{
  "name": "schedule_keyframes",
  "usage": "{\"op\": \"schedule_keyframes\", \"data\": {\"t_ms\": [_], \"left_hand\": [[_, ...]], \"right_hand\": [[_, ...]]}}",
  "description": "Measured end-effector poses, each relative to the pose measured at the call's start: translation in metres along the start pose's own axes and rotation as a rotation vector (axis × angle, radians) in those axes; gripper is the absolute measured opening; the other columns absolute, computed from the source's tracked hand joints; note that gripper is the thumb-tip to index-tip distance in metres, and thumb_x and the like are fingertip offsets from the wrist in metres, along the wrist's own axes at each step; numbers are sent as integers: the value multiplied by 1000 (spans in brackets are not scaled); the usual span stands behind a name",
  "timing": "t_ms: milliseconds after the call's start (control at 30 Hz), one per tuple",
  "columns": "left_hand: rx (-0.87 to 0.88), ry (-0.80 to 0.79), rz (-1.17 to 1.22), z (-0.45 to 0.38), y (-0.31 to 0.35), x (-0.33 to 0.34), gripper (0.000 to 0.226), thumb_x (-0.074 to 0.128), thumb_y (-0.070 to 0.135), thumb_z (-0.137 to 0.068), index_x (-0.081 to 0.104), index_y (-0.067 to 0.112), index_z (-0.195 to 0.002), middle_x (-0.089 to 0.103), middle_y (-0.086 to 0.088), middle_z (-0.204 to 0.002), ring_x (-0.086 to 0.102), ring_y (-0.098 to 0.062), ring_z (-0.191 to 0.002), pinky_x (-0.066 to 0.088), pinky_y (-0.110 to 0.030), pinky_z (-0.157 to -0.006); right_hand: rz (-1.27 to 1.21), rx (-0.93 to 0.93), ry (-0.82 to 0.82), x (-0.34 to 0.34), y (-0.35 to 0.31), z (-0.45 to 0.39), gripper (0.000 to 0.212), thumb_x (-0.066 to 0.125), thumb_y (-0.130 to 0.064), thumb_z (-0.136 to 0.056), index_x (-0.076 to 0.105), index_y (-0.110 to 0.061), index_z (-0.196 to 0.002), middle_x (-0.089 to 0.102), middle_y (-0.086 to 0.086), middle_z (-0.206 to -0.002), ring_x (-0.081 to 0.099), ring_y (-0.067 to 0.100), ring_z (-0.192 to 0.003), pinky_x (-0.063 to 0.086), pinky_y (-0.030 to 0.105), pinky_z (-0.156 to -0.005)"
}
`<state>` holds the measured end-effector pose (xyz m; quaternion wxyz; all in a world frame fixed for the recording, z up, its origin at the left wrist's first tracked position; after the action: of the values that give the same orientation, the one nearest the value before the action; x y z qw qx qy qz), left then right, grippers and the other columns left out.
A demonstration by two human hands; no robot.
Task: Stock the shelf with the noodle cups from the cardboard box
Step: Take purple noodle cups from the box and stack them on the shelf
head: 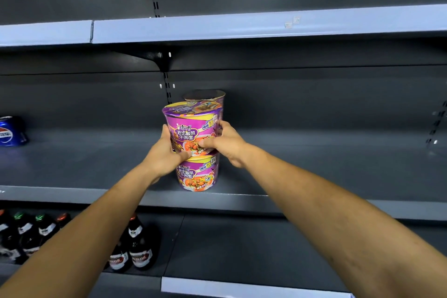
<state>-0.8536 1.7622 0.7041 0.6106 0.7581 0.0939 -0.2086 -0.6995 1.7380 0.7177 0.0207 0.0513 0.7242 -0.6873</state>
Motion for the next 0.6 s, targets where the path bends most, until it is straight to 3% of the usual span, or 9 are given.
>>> {"op": "schedule_keyframes", "data": {"t_ms": [100,200,300,367,433,500,533,600], "left_hand": [[-51,24,-17,-1,0,0,65,71,3,-81,32,19,-130,60,-3,-122,59,-22,-112,48,-50,-97],[-107,54,-23,6,2,0,59,70,0,-81,33,12,-126,56,-5,-123,54,-25,-119,48,-44,-96],[-81,226,-128,18,14,-20,85,72,8,-79,20,7,-147,38,-15,-146,39,-28,-134,37,-40,-106],[-22,401,-182,35,32,-39,74,71,14,-80,31,6,-143,46,-17,-137,49,-29,-123,39,-36,-102],[39,520,-204,59,53,-44,47,67,19,-82,48,9,-124,61,-8,-109,59,-24,-100,44,-32,-88],[72,428,-197,81,69,-25,17,64,19,-85,56,13,-99,61,0,-80,58,-17,-77,46,-28,-71],[78,280,-183,89,73,-6,5,63,16,-87,58,13,-89,59,0,-72,57,-16,-69,47,-28,-67],[38,-148,-174,113,70,49,12,60,10,-91,59,13,-79,58,-4,-66,56,-15,-60,50,-28,-63]], "right_hand": [[4,18,5,1,-2,4,55,72,2,-78,40,-20,-117,60,2,-105,59,24,-109,50,45,-96],[35,41,6,-2,-4,13,55,72,4,-78,41,-15,-118,59,6,-114,58,24,-113,50,38,-92],[154,48,18,-21,-11,35,50,67,2,-83,44,-5,-127,53,-1,-107,52,15,-102,44,29,-84],[303,73,18,-39,-15,50,37,64,-6,-88,51,-4,-123,51,0,-97,49,14,-94,41,29,-79],[440,118,-62,-55,-10,69,13,64,-15,-89,57,-15,-100,55,1,-87,54,16,-83,44,31,-73],[494,195,-209,-66,5,88,9,60,-19,-92,54,-17,-86,59,2,-81,59,15,-70,47,27,-65],[515,251,-294,-73,17,99,9,58,-20,-93,55,-17,-86,61,2,-80,60,14,-66,48,25,-62],[573,362,-477,-84,43,131,7,56,-21,-95,58,-17,-89,64,3,-81,62,10,-62,51,23,-61]]}}
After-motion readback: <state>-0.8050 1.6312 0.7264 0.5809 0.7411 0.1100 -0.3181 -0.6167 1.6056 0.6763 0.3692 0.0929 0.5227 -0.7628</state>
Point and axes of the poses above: each hand's wrist, its own z-axis away from the middle knuckle, its own x-axis out of the palm, y = z × x, the point moved 6 cm from there along -z, towards the middle knuckle
